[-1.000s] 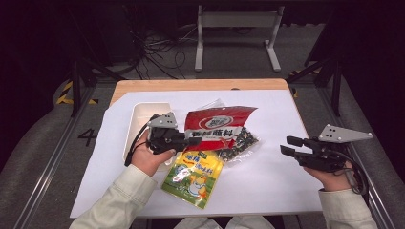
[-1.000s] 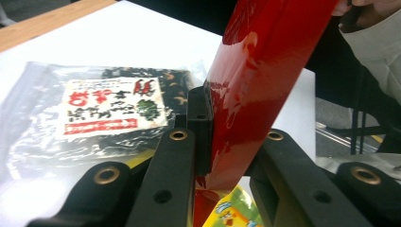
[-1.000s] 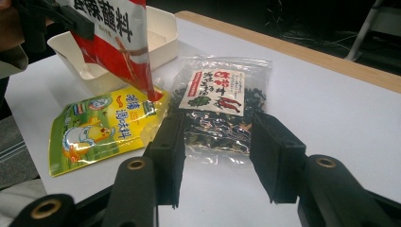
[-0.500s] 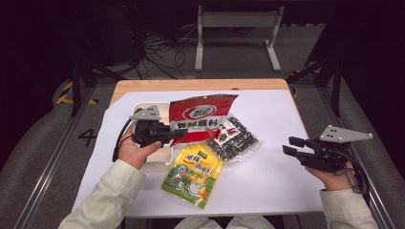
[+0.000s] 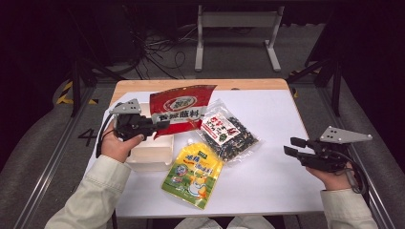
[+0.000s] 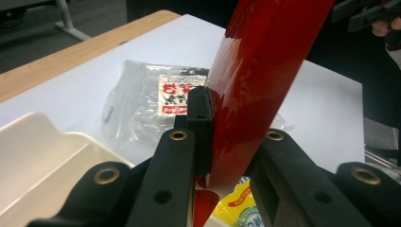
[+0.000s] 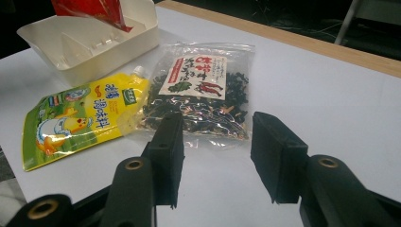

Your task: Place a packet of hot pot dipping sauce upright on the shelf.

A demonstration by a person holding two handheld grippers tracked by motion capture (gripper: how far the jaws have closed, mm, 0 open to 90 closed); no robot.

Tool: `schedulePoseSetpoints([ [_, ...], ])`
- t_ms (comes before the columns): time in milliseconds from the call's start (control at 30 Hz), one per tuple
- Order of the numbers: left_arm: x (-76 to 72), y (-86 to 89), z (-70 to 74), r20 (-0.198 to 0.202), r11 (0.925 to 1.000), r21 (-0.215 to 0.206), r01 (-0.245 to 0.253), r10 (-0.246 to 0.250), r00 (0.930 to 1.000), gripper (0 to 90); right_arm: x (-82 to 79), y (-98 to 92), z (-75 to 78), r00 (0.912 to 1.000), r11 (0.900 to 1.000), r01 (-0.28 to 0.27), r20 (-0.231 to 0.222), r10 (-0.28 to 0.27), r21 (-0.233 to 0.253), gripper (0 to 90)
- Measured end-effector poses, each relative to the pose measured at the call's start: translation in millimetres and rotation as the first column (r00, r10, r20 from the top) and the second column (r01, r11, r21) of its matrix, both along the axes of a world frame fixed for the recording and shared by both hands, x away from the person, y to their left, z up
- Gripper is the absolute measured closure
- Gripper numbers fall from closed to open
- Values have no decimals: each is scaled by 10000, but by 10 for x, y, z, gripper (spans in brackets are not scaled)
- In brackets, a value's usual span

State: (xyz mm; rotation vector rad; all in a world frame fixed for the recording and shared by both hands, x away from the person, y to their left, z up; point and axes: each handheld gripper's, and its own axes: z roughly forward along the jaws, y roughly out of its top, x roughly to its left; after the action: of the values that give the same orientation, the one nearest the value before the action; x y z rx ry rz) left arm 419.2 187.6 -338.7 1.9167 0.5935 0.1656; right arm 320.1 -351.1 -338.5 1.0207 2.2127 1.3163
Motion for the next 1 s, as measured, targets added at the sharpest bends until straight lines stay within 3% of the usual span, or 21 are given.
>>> schedulePoseSetpoints([
  [233, 74, 154, 1, 156, 9999, 108, -102, 100, 9998, 824, 2, -11, -9, 10000, 10000, -20, 5, 20, 96, 538],
  [433, 172, 349, -3, 256, 9984, 270, -496, 489, 9985, 824, -33, -16, -16, 10000, 10000, 18, 23, -18, 86, 538],
  [700, 347, 536, -64, 94, 9933, 316, -1107, 1105, 9938, 824, -95, -54, -36, 9998, 9997, 217, -53, -216, 92, 536],
  [800, 403, 564, -85, 308, 9916, 633, -1131, 1113, 9933, 824, -116, -71, -43, 9996, 9995, 286, -85, -285, 107, 535],
  [1000, 537, 621, -107, 377, 9882, 933, -1218, 1188, 9922, 824, -161, -111, -63, 9989, 9989, 442, -159, -440, 139, 533],
])
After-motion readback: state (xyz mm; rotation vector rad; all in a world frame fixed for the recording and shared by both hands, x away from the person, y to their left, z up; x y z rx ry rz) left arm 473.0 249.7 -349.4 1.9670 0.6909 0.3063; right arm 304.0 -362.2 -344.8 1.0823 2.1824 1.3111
